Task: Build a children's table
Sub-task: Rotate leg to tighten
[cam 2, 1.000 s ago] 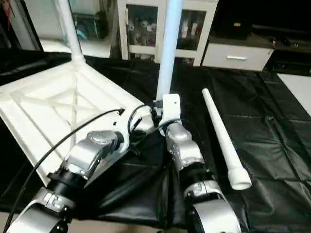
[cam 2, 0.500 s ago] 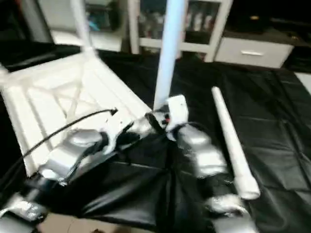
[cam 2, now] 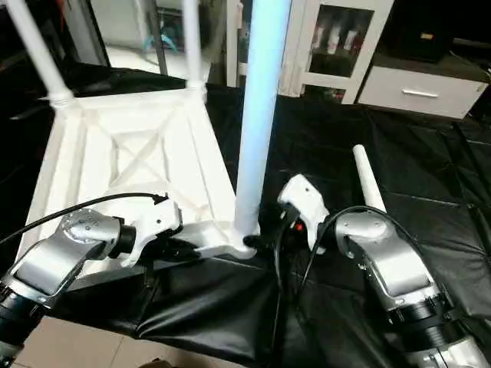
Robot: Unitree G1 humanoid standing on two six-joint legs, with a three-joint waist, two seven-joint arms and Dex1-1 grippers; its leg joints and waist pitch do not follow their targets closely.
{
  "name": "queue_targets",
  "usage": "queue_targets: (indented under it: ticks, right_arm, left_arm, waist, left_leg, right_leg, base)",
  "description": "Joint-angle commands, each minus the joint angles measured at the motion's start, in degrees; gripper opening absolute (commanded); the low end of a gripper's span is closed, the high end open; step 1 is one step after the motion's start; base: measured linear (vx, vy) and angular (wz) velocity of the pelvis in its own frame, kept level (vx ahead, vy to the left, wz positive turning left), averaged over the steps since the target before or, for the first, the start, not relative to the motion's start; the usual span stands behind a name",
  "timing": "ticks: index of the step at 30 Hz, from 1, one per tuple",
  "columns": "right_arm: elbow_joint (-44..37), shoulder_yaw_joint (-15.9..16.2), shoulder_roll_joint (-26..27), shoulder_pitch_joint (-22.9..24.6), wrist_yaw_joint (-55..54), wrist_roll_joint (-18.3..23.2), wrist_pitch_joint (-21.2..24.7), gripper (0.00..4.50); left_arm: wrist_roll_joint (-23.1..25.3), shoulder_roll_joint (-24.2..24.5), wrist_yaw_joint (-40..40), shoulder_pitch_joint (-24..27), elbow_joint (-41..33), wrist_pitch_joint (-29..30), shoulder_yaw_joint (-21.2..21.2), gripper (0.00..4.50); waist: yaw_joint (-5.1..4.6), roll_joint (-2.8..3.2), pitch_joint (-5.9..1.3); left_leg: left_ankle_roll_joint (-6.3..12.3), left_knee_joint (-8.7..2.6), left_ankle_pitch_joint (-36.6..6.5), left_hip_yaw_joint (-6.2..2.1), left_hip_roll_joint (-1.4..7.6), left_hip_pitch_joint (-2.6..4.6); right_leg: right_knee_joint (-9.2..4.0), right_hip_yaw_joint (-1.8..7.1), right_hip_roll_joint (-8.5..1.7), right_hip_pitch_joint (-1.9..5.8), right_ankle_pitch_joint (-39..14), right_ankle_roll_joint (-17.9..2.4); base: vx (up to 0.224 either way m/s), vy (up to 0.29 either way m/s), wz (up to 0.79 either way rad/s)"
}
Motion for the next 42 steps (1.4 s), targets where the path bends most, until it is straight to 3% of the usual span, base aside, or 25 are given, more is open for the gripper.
queue_targets:
  ticks: [1,10,29,39,42]
  right_arm:
    - [-0.2,1.1,-0.2,0.0,-0.2,-1.5,-0.2,4.5]
    - [0.9,3.0,0.6,-0.8,1.4,-2.5,-1.3,4.5]
    - [3.5,2.8,2.4,-0.8,3.3,-1.7,-3.3,2.8]
    - [6.2,2.5,4.0,-0.1,0.3,-3.8,-4.1,2.7]
    - [9.8,1.7,6.5,-1.0,-4.3,-5.1,-4.3,2.7]
  left_arm:
    - [-2.2,-0.5,-3.9,-0.8,-2.9,-0.9,-2.3,0.0]
    - [-1.8,-0.8,-4.0,-1.3,-2.2,-1.6,-2.1,0.0]
    - [-1.8,-0.5,-4.7,-1.3,-1.8,-1.4,-1.9,0.0]
    - [-1.2,-0.5,-4.0,-1.0,-1.4,-0.8,-2.1,0.0]
    - [0.5,-2.2,-0.1,-1.7,1.2,-0.5,-1.5,0.0]
  waist:
    - [-0.11,0.19,-3.3]
    - [0.22,0.19,-3.56]
    - [0.6,0.2,-3.76]
    - [0.54,0.36,-3.76]
    - [0.18,0.25,-3.35]
  left_leg:
    - [2.43,-4.3,-8.6,-1.66,4.45,0.71]
    - [2.82,-4.11,-6.5,-1.6,4.44,0.58]
    - [3.05,-3.9,-5.5,-1.63,4.39,0.47]
    - [3.06,-3.87,-5.6,-1.63,4.37,0.43]
    - [2.11,-4.05,-8.7,-1.62,4.27,0.65]
  right_leg:
    - [-3.92,4.37,-6.0,2.99,-16.8,-8.7]
    - [-3.38,4.53,-5.96,3.17,-13.5,-9.5]
    - [-3.12,4.46,-5.94,3.43,-13.1,-9.4]
    - [-3.06,4.42,-5.9,3.46,-12.3,-10.0]
    - [-3.75,4.33,-5.88,3.23,-17.2,-9.1]
  base:
    - [0.0,0.0,0.0]
    - [0.0,0.0,0.0]
    - [0.0,0.0,0.0]
    - [0.0,0.0,0.0]
    - [0.0,0.0,0.0]
